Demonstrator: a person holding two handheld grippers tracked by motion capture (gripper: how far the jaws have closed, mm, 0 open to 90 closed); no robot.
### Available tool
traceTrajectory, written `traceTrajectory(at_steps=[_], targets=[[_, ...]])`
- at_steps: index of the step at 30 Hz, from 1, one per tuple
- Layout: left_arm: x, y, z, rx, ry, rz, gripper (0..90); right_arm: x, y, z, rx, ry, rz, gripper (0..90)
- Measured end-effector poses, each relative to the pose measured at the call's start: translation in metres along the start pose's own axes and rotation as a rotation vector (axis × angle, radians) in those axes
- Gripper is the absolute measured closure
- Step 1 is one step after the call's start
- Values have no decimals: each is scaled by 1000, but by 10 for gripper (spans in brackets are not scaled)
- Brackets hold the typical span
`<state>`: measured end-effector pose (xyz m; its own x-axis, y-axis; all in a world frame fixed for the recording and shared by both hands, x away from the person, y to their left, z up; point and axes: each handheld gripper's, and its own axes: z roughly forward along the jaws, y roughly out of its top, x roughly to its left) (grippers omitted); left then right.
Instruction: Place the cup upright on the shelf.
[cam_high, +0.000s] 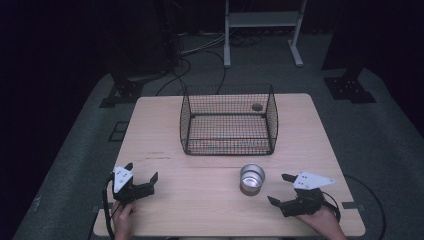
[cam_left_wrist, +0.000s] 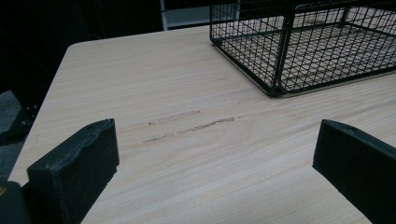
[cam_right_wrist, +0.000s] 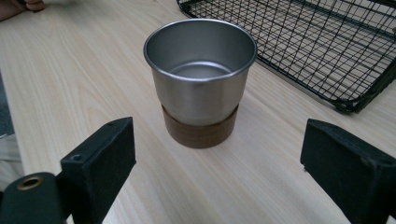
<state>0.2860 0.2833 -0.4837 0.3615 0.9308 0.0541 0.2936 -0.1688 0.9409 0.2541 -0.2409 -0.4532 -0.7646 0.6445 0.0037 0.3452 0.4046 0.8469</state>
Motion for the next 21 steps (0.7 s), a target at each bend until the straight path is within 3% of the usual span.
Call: traceTrajectory(at_steps=[21], targets=[[0, 0, 0, 1, -1, 2, 0, 6, 13, 32, 27, 44, 5, 31]])
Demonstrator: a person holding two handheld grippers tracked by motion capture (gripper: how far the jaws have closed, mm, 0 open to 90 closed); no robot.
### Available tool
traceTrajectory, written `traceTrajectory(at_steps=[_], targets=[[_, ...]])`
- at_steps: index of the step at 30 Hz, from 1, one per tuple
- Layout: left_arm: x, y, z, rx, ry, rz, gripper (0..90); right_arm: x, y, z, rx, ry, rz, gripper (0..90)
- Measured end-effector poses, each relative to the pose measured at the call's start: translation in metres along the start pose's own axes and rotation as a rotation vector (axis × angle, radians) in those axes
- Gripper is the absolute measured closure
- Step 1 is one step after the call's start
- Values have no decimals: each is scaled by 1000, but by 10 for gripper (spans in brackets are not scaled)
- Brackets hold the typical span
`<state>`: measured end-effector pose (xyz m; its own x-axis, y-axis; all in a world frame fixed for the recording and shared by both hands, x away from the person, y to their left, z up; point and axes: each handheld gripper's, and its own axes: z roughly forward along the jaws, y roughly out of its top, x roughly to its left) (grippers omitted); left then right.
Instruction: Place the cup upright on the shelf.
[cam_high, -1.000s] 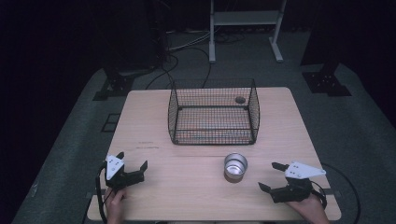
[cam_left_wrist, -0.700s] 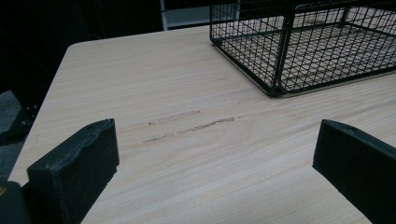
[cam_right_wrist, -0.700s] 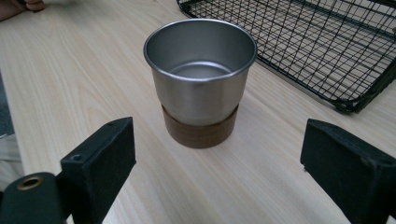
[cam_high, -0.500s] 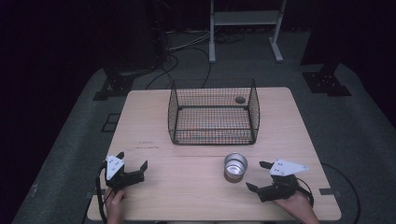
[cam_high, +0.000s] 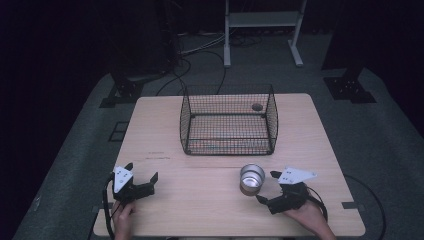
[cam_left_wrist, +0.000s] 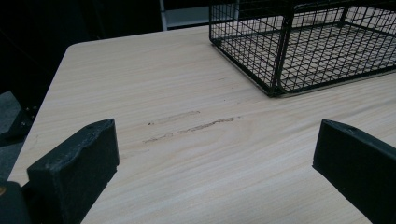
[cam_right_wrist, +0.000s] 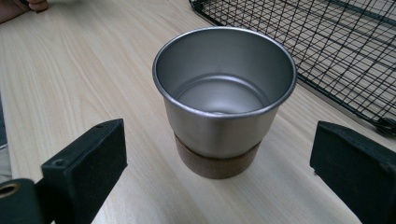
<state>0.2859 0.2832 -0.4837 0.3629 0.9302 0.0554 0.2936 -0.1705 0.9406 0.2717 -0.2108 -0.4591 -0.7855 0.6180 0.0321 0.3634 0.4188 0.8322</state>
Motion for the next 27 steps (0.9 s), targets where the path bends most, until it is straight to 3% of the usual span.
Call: traceTrajectory(at_steps=[11, 27], targets=[[0, 0, 0, 0, 0, 0, 0, -4, 8, 16, 26, -14, -3, 31], [0, 0, 0, -1, -1, 1, 0, -4, 19, 41, 43, 7, -19, 55]])
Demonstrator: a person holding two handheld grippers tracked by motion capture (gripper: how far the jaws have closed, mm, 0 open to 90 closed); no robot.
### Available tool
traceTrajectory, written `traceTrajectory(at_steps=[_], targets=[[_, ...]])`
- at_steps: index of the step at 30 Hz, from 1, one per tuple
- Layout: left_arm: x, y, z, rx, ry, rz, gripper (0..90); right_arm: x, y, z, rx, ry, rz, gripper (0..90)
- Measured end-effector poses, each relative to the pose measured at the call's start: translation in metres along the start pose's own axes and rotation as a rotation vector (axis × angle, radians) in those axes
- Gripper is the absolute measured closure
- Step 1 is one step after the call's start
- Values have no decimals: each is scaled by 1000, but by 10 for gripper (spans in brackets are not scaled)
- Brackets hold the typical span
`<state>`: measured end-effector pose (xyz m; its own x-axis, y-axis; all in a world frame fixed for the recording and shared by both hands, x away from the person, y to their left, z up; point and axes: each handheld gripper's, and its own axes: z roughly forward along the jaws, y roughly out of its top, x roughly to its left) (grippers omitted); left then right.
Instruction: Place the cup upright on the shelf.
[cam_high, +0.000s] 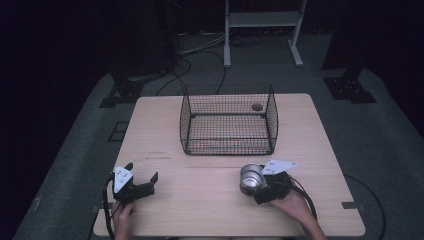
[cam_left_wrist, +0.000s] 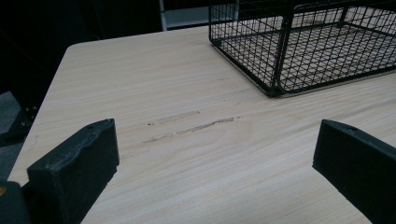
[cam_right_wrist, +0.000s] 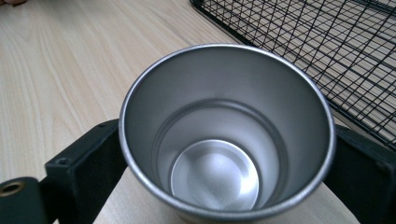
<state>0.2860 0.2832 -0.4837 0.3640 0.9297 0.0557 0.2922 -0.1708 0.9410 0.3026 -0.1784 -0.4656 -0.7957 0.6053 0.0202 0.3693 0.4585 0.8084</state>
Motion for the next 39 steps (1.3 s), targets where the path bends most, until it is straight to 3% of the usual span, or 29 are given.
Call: traceTrajectory(at_steps=[7, 15, 29, 39], targets=[[0, 0, 0, 0, -1, 0, 0, -2, 1, -2, -7, 14, 16, 149], [0, 0, 0, 0, 0, 0, 0, -3, 5, -4, 6, 14, 8, 164], [-1, 0, 0, 2, 1, 2, 0, -20, 27, -44, -50, 69, 43, 179], [-1, 0, 0, 0, 1, 1, 0, -25, 43, -53, -59, 67, 39, 179]])
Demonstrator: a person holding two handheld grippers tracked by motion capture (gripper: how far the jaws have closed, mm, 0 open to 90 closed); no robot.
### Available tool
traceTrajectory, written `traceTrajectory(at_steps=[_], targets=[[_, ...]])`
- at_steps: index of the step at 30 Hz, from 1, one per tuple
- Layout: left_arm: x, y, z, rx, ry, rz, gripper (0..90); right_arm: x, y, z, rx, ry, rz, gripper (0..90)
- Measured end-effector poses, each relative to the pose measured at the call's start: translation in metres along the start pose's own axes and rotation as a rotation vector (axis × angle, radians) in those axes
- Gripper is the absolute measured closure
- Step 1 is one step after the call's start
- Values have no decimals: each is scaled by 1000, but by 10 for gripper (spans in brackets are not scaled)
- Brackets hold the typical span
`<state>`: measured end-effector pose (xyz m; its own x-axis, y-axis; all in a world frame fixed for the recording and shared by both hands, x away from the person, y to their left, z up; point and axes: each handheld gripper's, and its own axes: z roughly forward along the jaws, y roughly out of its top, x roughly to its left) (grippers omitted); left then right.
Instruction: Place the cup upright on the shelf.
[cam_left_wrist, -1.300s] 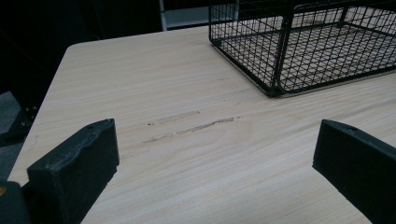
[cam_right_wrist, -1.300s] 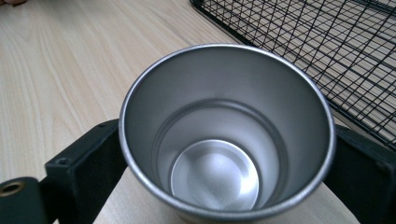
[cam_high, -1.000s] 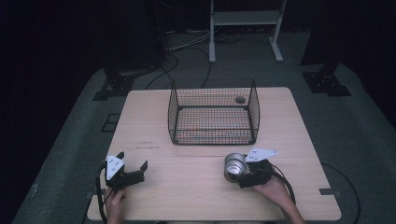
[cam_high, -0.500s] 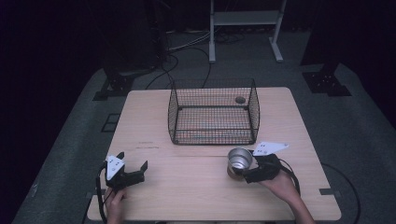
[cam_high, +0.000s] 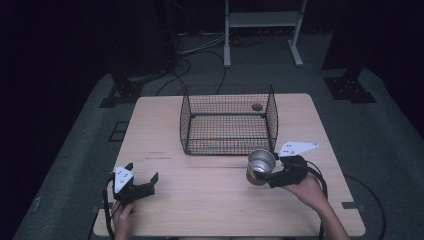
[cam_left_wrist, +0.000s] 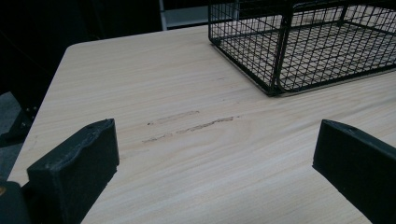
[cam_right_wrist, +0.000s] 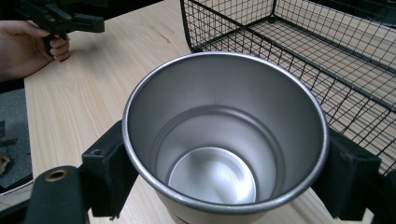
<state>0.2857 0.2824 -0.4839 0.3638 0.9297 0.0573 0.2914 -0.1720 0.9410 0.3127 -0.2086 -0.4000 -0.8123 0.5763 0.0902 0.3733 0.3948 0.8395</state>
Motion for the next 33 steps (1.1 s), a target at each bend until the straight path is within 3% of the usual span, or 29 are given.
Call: traceTrajectory(at_steps=[10, 33], targets=[[0, 0, 0, 2, 1, 0, 0, 0, 21, -3, -7, 27, -24, 179], [1, 0, 0, 4, -1, 2, 0, -4, 69, -8, -17, 25, -59, 179]])
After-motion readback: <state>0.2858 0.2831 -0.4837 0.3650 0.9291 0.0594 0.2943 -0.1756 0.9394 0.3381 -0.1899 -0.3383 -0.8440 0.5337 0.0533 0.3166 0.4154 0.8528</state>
